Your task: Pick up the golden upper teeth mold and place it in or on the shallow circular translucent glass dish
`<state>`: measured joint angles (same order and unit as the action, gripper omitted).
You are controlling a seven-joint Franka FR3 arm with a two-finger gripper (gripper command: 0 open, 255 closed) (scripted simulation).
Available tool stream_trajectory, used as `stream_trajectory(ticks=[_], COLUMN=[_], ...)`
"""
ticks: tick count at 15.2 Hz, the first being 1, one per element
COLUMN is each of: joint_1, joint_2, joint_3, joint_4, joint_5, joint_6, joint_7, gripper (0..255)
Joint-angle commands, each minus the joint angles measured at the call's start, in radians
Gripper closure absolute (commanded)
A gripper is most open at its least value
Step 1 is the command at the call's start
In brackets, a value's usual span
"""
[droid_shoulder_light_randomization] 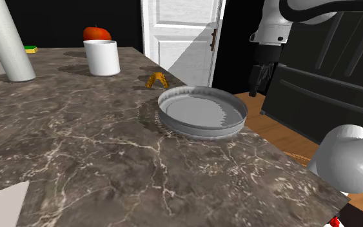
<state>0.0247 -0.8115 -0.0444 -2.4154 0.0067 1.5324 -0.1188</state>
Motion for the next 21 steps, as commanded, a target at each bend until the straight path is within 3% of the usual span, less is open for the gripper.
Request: stream_trajectory(ticks=[1, 12, 21], joint_1=[0.000, 0.026, 0.012], joint_2=[0.000, 0.196, 0.464], joint_3=[0.000, 0.253, 0.446], joint_4=[0.000, 0.229, 0.538], joint_5=[0.000, 0.141, 0.136], joint_6=[0.000, 0.010, 0.001], joint_7=[0.000, 0.370, 0.686], gripper=[0, 0, 0])
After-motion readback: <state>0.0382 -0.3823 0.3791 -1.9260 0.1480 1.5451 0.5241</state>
